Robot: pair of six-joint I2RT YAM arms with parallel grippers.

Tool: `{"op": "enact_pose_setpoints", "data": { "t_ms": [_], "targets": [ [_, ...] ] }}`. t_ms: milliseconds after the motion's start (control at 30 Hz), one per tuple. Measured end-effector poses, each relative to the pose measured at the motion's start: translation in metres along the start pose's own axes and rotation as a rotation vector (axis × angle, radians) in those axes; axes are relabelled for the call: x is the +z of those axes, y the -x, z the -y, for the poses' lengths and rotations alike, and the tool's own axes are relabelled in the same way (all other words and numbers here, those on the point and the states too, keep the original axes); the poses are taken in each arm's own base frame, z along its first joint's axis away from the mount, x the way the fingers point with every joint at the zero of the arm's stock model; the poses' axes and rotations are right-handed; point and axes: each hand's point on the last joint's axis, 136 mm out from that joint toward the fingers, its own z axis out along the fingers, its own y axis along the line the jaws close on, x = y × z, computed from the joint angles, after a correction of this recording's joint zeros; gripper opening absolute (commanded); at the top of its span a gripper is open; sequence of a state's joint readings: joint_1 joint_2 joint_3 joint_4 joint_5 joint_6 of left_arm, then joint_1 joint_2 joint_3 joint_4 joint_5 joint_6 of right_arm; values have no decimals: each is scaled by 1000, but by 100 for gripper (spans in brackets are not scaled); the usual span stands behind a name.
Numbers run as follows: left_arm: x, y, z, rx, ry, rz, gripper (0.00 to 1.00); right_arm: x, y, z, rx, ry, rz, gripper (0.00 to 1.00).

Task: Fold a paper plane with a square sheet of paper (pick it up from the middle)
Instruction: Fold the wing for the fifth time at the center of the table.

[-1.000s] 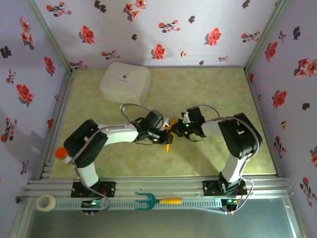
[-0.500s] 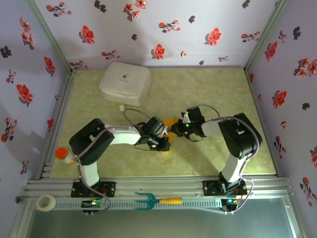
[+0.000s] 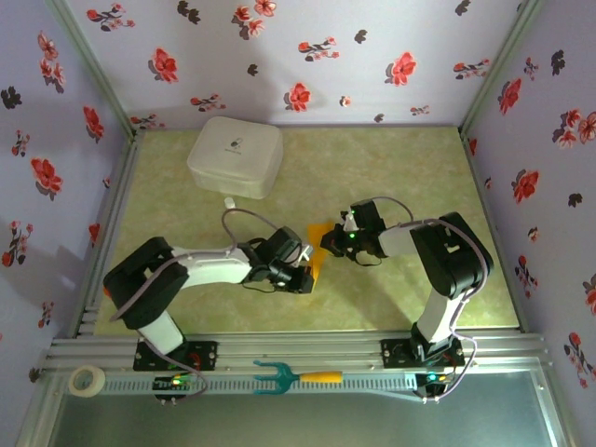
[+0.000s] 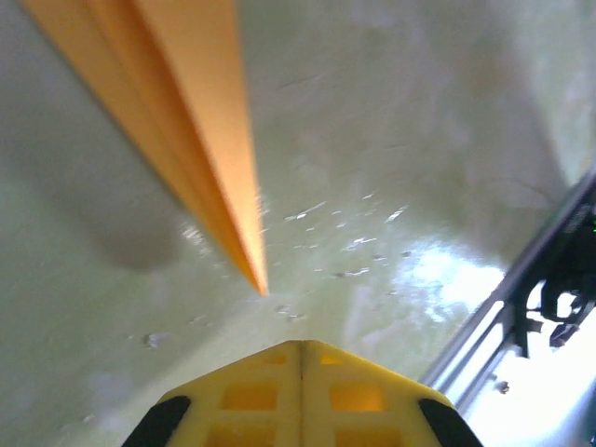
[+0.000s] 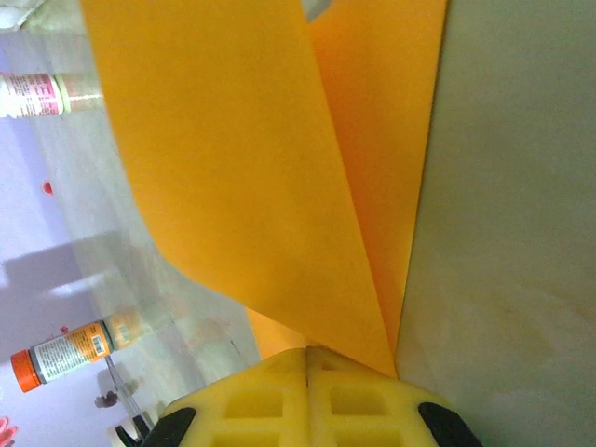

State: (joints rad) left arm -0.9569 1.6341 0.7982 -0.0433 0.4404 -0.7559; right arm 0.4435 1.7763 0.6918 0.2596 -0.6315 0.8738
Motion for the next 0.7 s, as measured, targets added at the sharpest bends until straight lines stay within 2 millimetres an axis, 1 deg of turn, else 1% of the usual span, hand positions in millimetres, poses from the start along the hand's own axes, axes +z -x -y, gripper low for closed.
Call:
{"op": "enact_pose_setpoints", "data": {
  "t_ms": [67, 167, 233, 333, 400, 467, 700],
  "targets": [
    [-7, 13, 6, 1, -28, 45, 5, 0, 0, 0, 0, 2, 2, 0],
    [-12, 37, 7, -28, -52, 106, 6, 0, 0, 0, 9, 3, 5, 0],
    [-11, 57, 8, -42, -59, 133, 6, 0, 0, 0, 12, 3, 7, 0],
    [-3, 78, 9, -47, -63, 153, 6, 0, 1, 0, 15, 4, 8, 0],
    [3, 85, 8, -50, -61, 152, 6, 0, 1, -1, 18, 5, 8, 1],
    [10, 86, 4, -57, -54, 144, 6, 0, 1, 0, 19, 5, 8, 1],
    [32, 78, -24, -104, -1, 92, 5, 0, 1, 0, 17, 9, 12, 2]
  ]
}}
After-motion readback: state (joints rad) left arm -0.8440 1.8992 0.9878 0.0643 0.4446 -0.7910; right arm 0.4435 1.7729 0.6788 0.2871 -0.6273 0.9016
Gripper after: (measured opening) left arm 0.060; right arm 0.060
